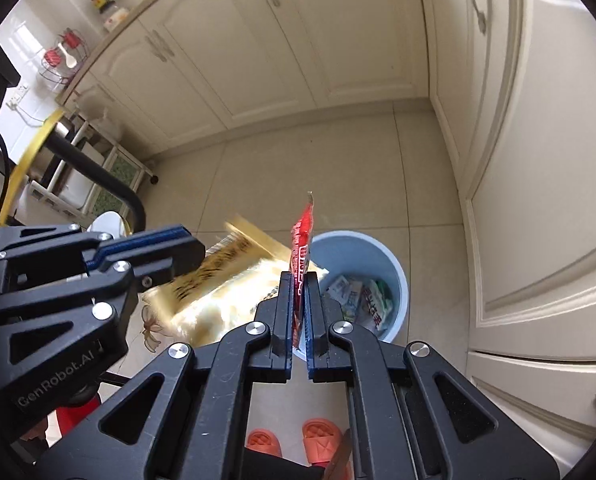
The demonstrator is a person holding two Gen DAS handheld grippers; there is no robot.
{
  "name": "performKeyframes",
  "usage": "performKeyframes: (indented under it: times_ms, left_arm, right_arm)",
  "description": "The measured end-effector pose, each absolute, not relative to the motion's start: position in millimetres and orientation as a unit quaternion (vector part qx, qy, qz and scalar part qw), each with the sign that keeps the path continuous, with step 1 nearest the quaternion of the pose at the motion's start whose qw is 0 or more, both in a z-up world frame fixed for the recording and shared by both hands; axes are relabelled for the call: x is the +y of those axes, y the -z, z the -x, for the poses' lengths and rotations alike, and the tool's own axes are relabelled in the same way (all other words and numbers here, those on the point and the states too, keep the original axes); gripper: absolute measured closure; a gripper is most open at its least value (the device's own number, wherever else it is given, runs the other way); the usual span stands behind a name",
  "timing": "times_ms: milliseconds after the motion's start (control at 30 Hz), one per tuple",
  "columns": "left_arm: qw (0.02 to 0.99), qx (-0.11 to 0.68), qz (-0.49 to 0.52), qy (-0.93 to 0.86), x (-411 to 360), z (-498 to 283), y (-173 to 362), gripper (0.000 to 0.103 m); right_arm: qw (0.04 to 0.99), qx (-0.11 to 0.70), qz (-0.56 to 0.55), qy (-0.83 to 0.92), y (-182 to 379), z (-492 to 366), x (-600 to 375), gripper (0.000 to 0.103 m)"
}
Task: Collect trash
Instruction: 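Carry yellow and red packets over the blue bin and open both tools, then move both tools back over the table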
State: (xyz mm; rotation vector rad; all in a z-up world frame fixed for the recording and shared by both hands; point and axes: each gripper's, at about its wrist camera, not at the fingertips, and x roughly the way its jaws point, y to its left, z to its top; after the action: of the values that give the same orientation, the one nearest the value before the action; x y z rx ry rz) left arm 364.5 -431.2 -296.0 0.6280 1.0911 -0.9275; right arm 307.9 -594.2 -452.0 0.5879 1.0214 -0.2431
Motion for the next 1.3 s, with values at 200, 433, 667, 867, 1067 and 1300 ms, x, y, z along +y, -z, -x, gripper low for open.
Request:
performKeyframes:
  times_ms: [200,433,667,867,1067,1300]
  left_arm:
    - [0.713,0.499,-0.278,0.406,-441,-378,312,0.08]
    - [0.74,0.465,-0.258,0.411,-417,-363,277,0.056]
    - [0.805,0.369,-0.192,0.423,-351,-331,183,0.029]
    - [0.864,0.278,-0.164,0.386,-269,-289,110,0.009]
    - [0.905,0.239,-0.116,0.333,-181,-232,80,0.007]
    - [0.94,0.218,-0.065,0.254,-67,-176,76,0.003]
  right_arm:
    - [0.811,0.491,-0.299,0.104,483,-314,-607,0.085]
    - [0.831,0.465,-0.272,0.142,441,-298,-594,0.04]
    - [0.887,0.38,-0.22,0.142,330,-260,-555,0.015]
    - [0.933,0.297,-0.16,0.127,238,-232,-488,0.0]
    - [0.954,0.267,-0.104,0.085,182,-228,-407,0.0]
    - [0.966,0.249,-0.057,0.038,156,-236,-312,0.0]
